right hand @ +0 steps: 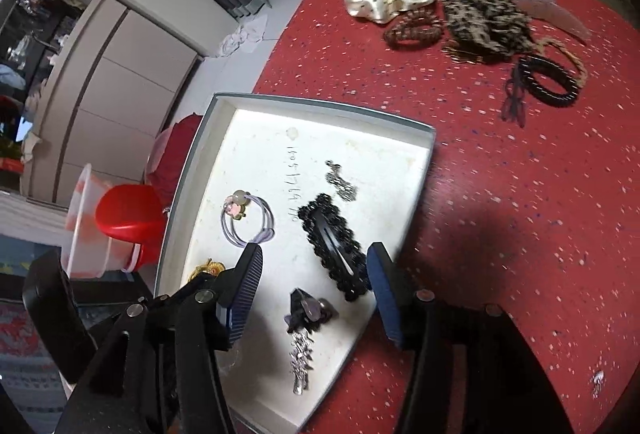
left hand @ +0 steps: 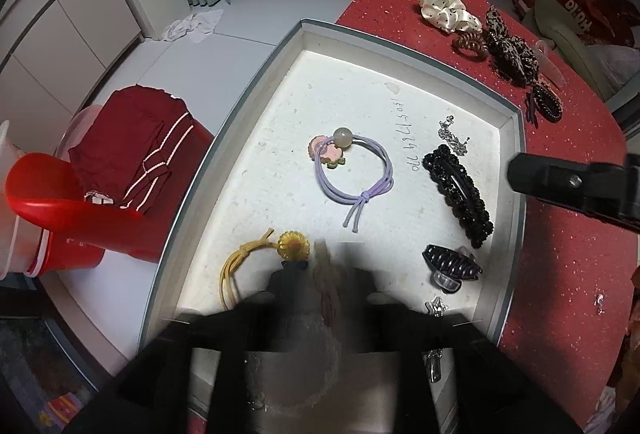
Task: Organize jewelry
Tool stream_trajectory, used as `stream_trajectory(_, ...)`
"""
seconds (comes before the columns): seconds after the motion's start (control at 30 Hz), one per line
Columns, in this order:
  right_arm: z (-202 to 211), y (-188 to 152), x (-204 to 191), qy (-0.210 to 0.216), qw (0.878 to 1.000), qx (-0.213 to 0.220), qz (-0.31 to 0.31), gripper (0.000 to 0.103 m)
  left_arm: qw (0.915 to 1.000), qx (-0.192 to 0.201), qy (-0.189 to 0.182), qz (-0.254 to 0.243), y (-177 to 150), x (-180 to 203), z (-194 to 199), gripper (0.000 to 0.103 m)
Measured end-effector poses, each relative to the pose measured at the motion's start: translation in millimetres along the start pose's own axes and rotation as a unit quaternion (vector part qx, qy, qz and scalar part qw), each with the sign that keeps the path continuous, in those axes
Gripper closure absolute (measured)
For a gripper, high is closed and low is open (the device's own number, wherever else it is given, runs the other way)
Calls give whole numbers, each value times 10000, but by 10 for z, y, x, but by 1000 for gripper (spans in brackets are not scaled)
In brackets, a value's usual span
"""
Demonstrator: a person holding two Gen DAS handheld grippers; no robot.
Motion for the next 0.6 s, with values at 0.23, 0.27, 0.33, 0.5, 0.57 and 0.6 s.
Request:
stream_trajectory(0.23,204,-134,179,-128,9996,-4,-244,44,9997,195,146,-42,32,-13,260,0)
stream_trajectory(0.27,227,-165,194,-149,9995,-19,-264,44,9996,181,203,-57,24,-24,299,0)
stream_trajectory(0.33,279,-245,206,-214,9994,-47,-269,41,9999,112,127,-17,-15,-21,357,0)
stream_trajectory(0.5,432,-455,177,-355,9992,-120,-155,35,9997,64,236,24,-150,-91,558,0)
stream_trajectory(0.57,493,-540,142,-399,9991,-146,-89,34,9995,90,316,-14,-193,-122,651,0)
stream_trajectory(0.6,527,-578,127,-420,9990,-156,-52,32,9993,89,350,-16,-219,-142,701,0)
Point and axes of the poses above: each gripper's, at about its wrist camera, not at the fingertips, and z roughly against the way its jaws point, x to its right, y to its top, the point moved 10 cm from there along -z, roughly the way its jaws point, and after that the axes turned 7 degrees about x, right-handed, at the moved point
